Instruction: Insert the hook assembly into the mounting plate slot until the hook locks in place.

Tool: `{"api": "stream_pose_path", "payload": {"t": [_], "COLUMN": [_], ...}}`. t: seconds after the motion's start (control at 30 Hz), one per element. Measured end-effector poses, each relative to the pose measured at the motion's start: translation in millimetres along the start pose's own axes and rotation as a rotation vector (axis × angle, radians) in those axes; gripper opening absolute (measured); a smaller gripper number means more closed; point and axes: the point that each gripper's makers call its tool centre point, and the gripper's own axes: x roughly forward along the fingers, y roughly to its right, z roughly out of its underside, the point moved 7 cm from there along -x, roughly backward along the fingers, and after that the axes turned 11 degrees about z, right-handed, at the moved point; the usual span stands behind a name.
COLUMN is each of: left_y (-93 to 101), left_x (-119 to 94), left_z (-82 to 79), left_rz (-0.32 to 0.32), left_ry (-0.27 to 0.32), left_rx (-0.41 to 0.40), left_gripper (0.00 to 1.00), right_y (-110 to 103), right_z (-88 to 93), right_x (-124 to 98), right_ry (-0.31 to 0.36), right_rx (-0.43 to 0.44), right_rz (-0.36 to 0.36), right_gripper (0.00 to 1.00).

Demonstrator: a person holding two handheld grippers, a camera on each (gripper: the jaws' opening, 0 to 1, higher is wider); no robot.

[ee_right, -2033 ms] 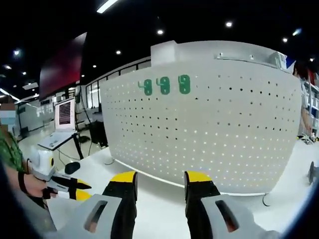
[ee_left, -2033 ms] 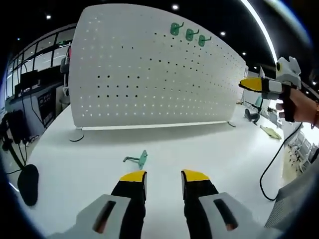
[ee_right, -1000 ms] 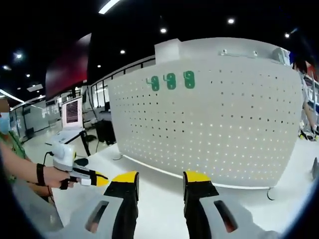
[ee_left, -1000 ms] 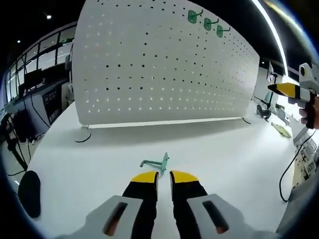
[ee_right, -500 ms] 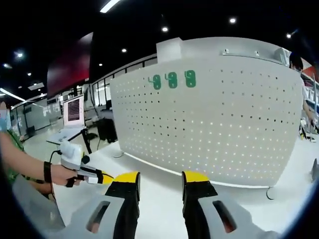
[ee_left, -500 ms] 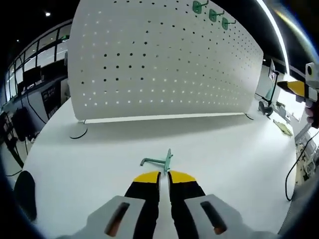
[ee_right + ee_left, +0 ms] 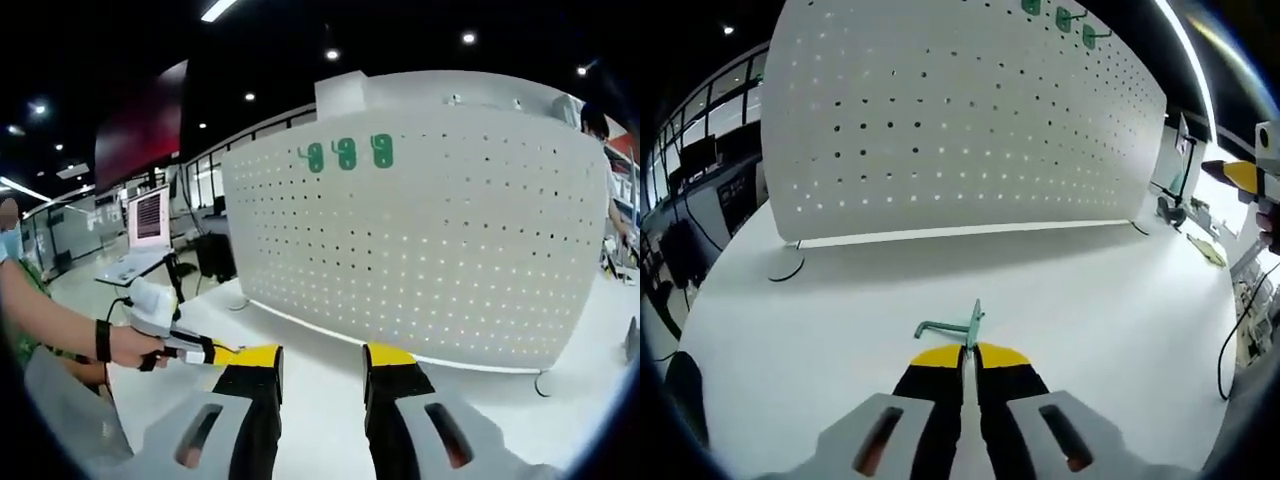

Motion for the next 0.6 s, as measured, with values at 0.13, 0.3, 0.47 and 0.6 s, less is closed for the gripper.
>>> {"api": "stream_pose_path", "payload": {"t": [0.13, 0.3, 0.47, 0.6], "left_y": [-2.9, -4.0, -2.7, -0.7], "left_x": [0.9, -0.4, -3.6, -4.9], "left_z": [-0.3, -1.2, -3.8, -4.9], "left_rz": [-0.003, -0.004, -0.003, 0.007], "left_ry": [0.001, 0.0, 0.01, 0.013], "left_rx": [0.0, 0.009, 0.025, 0.048], "left_gripper": [0.03, 0.03, 0.02, 0.01], "right_y": [0.2, 0.7, -1.6, -2.7], "right_z": [0.2, 1.7, 3.9, 3.8], "right_x": [-0.3, -0.5, -0.2, 0.3], "right_ry": [0.0, -0.003, -0.009, -0.008], "right_rx": [0.004, 0.012, 0.016, 0.014], "right_rz": [0.0, 0.001, -0.005, -0.009], "right_gripper": [0.31, 0.31, 0.3, 0.3]}}
